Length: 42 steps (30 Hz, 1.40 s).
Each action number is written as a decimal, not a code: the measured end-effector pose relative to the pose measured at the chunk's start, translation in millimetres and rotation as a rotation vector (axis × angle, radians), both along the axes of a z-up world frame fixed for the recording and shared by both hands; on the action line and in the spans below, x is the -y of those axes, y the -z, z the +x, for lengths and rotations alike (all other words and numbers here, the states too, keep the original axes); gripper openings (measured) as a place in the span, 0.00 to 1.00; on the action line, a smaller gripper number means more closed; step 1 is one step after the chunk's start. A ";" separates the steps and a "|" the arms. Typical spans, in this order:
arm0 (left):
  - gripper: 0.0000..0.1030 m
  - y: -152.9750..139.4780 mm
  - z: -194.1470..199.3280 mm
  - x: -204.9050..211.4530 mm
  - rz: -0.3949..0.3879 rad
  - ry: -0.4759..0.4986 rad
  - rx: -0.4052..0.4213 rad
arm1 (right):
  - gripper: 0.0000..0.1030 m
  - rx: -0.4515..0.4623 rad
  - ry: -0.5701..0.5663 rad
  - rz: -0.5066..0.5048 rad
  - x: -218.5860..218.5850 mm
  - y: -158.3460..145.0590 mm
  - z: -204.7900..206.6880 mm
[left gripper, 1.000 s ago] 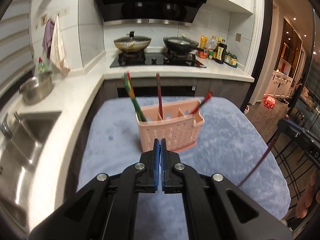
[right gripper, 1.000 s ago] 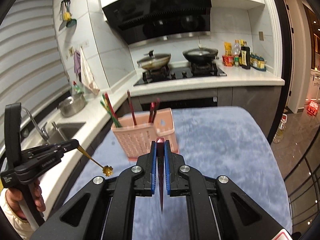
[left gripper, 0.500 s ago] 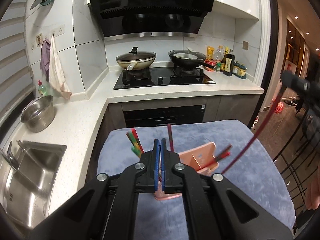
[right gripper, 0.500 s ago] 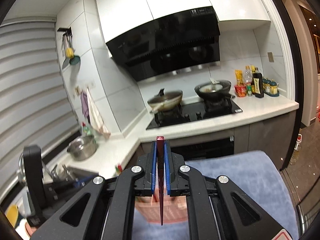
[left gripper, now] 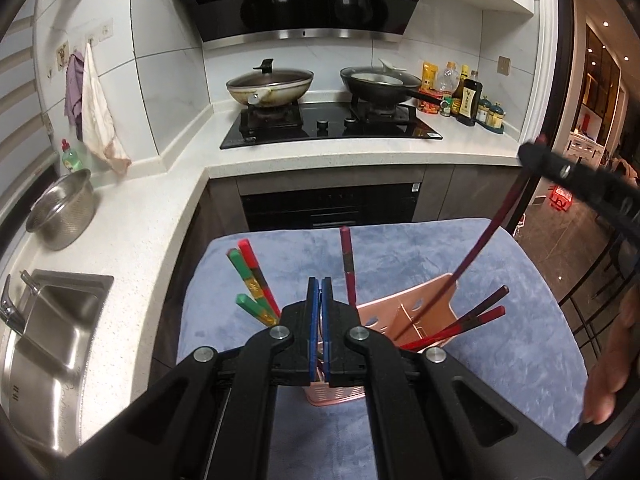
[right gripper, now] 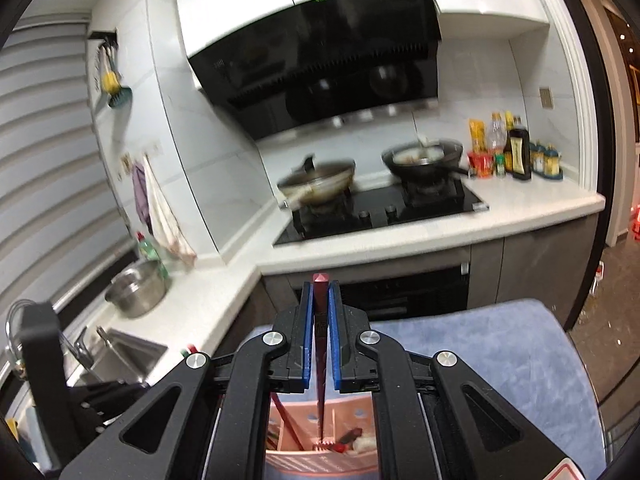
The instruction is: Organize utensils
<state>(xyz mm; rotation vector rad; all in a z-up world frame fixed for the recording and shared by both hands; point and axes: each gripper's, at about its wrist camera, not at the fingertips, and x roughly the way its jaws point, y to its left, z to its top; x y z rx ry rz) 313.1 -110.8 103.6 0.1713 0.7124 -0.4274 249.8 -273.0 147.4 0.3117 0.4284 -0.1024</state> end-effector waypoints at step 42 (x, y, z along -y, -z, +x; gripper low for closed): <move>0.47 32.1 -105.1 -35.6 -0.026 -0.136 -0.011 | 0.40 -0.262 0.002 -0.170 -55.1 65.3 -115.8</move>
